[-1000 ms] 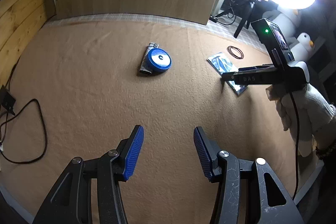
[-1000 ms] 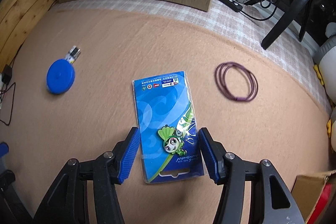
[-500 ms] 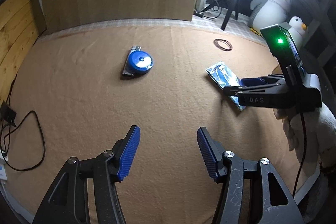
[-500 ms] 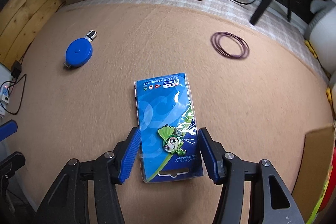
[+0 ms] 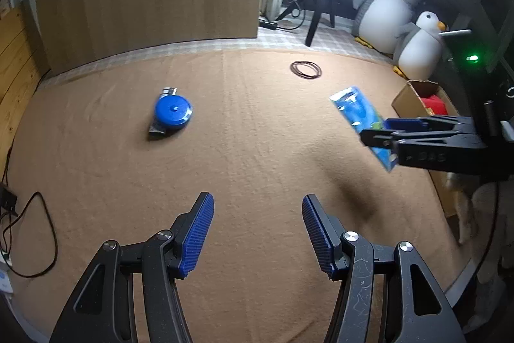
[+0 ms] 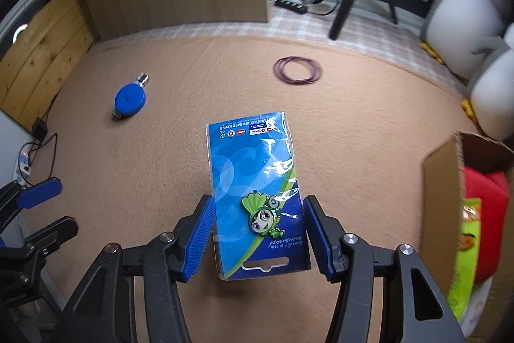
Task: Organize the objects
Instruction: 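Grasp the blue card package with the right gripper and lift it, then carry the blue card package into the box and open the right gripper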
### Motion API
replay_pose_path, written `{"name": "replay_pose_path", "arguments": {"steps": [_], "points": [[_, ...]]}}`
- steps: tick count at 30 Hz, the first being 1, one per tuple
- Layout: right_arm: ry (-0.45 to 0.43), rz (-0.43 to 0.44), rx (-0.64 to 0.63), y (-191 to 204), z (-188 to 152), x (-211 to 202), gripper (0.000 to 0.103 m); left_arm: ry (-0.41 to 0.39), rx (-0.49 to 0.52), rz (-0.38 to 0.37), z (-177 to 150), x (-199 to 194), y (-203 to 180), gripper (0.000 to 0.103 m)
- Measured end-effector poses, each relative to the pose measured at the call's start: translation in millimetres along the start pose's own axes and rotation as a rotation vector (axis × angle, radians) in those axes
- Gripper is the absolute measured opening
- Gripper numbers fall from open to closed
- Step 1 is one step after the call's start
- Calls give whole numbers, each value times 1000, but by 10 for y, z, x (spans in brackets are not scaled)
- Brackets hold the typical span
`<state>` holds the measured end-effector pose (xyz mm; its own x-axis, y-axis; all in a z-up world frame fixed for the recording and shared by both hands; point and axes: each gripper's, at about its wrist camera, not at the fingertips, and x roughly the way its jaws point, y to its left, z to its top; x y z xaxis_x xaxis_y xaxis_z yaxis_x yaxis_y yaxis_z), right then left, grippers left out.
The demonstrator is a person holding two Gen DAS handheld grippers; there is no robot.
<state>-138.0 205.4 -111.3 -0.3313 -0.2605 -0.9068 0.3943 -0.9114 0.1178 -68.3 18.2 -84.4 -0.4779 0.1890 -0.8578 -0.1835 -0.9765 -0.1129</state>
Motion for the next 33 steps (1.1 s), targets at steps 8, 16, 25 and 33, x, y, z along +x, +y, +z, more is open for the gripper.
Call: {"name": "replay_pose_path", "arguments": {"steps": [8, 16, 25, 33], "points": [[-69, -48, 69, -356, -159, -428, 52, 1, 39, -20, 61, 35, -204, 62], [-120, -118, 171, -842, -398, -813, 52, 2, 79, -41, 116, 81, -427, 62], [-135, -214, 275, -1394, -669, -1043, 52, 10, 103, -67, 161, 135, -628, 62], [-111, -269, 353, -1801, -913, -1084, 52, 22, 126, -77, 191, 206, -770, 62]]}}
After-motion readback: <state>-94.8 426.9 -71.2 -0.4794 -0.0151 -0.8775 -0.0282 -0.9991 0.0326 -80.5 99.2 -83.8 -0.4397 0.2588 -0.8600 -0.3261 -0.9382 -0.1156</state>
